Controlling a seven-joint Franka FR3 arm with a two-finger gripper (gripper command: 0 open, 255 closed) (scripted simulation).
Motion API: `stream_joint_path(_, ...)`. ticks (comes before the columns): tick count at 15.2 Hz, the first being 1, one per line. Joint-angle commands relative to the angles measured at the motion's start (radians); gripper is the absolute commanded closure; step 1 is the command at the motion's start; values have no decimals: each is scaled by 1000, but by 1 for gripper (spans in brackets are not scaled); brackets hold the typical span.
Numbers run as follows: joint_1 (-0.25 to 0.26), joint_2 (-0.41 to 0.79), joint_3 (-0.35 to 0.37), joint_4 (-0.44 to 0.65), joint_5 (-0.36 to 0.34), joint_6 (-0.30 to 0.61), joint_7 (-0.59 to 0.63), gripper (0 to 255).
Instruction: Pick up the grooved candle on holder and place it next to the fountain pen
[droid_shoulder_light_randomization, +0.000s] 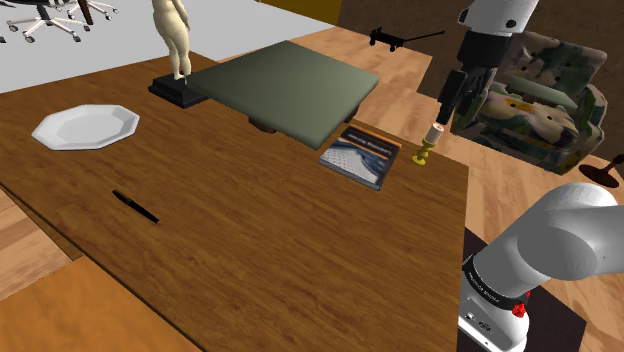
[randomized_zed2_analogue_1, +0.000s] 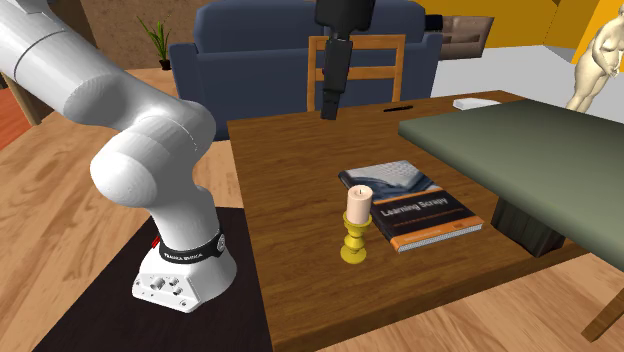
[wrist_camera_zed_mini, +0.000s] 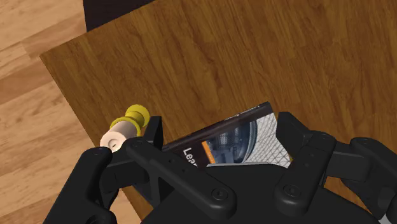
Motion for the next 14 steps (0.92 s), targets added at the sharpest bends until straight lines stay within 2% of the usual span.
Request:
stream_joint_path(1,0,0,0,0,0,0,0,0)
stream_joint_path(7,-25,34,-125,-93,-81,202,-173,0)
stream_joint_path(12,-41,120,-234,-125,-125,382,-317,0)
stream_joint_path(14,-42,125,-238,-138,-127,402,-322,0)
